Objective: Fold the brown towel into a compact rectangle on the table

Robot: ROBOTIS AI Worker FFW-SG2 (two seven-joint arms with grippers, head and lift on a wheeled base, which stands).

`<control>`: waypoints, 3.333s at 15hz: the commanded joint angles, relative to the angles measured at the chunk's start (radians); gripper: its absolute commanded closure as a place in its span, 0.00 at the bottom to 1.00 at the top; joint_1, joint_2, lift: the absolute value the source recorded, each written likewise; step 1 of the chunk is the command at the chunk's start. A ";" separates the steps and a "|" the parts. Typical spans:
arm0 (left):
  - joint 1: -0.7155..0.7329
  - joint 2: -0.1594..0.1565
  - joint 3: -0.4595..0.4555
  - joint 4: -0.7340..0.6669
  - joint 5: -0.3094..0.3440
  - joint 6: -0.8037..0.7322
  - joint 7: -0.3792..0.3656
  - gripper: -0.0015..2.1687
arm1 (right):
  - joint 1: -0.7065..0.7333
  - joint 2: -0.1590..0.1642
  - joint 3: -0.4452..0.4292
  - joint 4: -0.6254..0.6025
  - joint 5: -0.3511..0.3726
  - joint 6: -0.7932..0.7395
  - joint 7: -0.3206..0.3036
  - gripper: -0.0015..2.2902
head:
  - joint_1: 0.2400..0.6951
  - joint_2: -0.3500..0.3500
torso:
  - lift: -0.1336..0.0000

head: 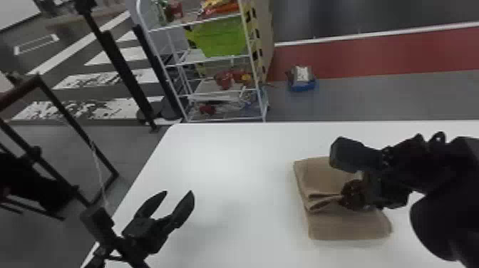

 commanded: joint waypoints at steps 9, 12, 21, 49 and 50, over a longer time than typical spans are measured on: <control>0.002 -0.003 -0.054 -0.042 -0.012 0.092 -0.241 0.04 | 0.049 -0.023 -0.109 -0.217 -0.092 0.025 0.006 0.62 | 1.00 1.00 | 0.08; -0.015 -0.003 -0.123 -0.054 -0.024 0.224 -0.247 0.04 | 0.066 -0.023 -0.144 -0.254 -0.106 0.022 0.004 0.62 | 1.00 1.00 | 0.08; -0.041 -0.003 -0.364 -0.120 -0.112 0.252 -0.040 0.04 | 0.143 -0.060 -0.235 -0.398 -0.185 0.028 0.000 0.62 | 1.00 0.79 | 0.08; -0.178 -0.003 -0.624 0.092 -0.530 0.049 0.226 0.04 | 0.137 -0.067 -0.268 -0.422 -0.219 0.034 -0.013 0.62 | 1.00 0.61 | 0.08; -0.183 -0.003 -0.623 0.104 -0.537 0.028 0.238 0.04 | 0.137 -0.067 -0.268 -0.422 -0.219 0.034 -0.011 0.62 | 1.00 0.62 | 0.08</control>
